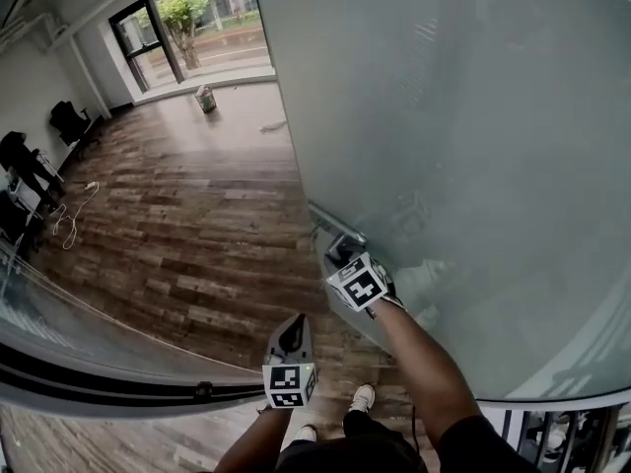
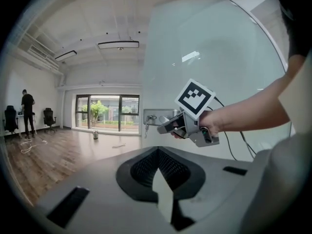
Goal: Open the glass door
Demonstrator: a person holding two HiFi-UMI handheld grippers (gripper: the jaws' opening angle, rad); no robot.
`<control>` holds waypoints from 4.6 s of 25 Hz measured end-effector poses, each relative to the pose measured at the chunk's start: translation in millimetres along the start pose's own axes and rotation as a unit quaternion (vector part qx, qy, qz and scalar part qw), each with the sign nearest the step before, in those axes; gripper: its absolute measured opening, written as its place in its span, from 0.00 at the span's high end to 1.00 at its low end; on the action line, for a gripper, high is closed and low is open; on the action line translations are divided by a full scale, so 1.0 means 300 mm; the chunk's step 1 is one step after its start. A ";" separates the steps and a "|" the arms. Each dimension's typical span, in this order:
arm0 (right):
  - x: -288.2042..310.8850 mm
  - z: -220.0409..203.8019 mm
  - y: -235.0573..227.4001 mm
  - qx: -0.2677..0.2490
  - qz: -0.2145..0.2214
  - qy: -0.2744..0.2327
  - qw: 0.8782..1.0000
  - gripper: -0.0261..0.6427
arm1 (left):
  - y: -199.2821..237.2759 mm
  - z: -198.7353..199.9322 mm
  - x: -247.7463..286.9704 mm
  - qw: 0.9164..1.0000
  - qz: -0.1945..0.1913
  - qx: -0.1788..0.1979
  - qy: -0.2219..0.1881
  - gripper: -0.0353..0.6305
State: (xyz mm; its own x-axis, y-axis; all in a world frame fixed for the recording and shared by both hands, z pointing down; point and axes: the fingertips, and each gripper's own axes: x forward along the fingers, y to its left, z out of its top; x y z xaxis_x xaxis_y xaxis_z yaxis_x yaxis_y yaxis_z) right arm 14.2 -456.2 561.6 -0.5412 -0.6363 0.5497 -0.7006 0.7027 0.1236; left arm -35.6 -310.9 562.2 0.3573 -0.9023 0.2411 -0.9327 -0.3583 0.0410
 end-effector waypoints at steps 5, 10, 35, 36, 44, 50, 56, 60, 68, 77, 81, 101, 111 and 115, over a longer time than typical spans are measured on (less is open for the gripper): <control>0.030 -0.034 -0.267 0.029 -0.029 0.009 0.999 0.91 | -0.064 0.072 0.136 1.000 0.019 0.018 0.004 0.94; 0.038 -0.073 -0.513 0.055 -0.058 0.017 0.997 0.92 | -0.119 0.102 0.240 1.000 0.010 0.018 0.000 0.94; -0.053 -0.326 -1.518 0.159 -0.220 0.038 0.962 0.92 | -0.126 0.162 0.947 0.997 -0.069 -0.016 -0.001 0.94; -0.063 -0.333 -1.553 0.162 -0.223 0.038 0.960 0.92 | -0.131 0.166 0.974 0.997 -0.071 -0.016 0.001 0.94; -0.137 -0.398 -1.769 0.178 -0.257 0.038 0.949 0.92 | -0.187 0.178 1.121 0.995 -0.100 -0.008 0.014 0.94; -0.192 -0.463 -1.894 0.195 -0.271 0.040 0.942 0.92 | -0.197 0.177 1.201 0.994 -0.105 -0.029 0.022 0.94; -0.237 -0.503 -1.999 0.210 -0.282 0.042 0.935 0.92 | -0.191 0.187 1.268 0.994 -0.104 -0.017 0.023 0.94; -0.252 -0.522 -2.045 0.221 -0.285 0.045 0.932 0.92 | -0.204 0.182 1.292 0.993 -0.114 -0.015 0.028 0.94; -0.271 -0.561 -2.054 0.222 -0.297 0.102 0.923 0.92 | -0.205 0.214 1.304 0.993 -0.118 -0.015 0.020 0.94; -0.350 -0.520 -2.009 0.181 -0.303 0.197 0.915 0.82 | -0.188 0.273 1.227 0.995 -0.100 -0.014 -0.001 0.94; -0.451 -0.453 -1.979 0.173 -0.342 0.119 0.916 0.76 | -0.153 0.303 1.164 0.996 -0.091 -0.007 -0.006 0.94; -0.872 -0.294 -0.850 0.112 -0.321 -0.151 0.928 0.94 | -0.391 0.301 0.451 0.991 -0.128 0.005 -0.038 0.94; -0.939 -0.538 -0.343 0.194 -0.297 -0.105 0.929 0.94 | -0.421 0.106 0.109 0.990 -0.138 -0.007 -0.012 0.94; -0.973 -0.600 -0.090 0.203 -0.300 -0.090 0.928 0.94 | -0.393 0.016 -0.083 0.990 -0.144 -0.007 -0.013 0.94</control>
State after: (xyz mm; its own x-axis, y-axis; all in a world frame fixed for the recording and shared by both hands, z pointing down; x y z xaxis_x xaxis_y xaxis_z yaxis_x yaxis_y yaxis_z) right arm 274.8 -232.1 546.5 -0.0401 -0.9426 0.3314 -0.9985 0.0502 0.0220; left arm 65.8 -247.3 546.6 0.6086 -0.7697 0.1931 -0.7931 -0.5974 0.1184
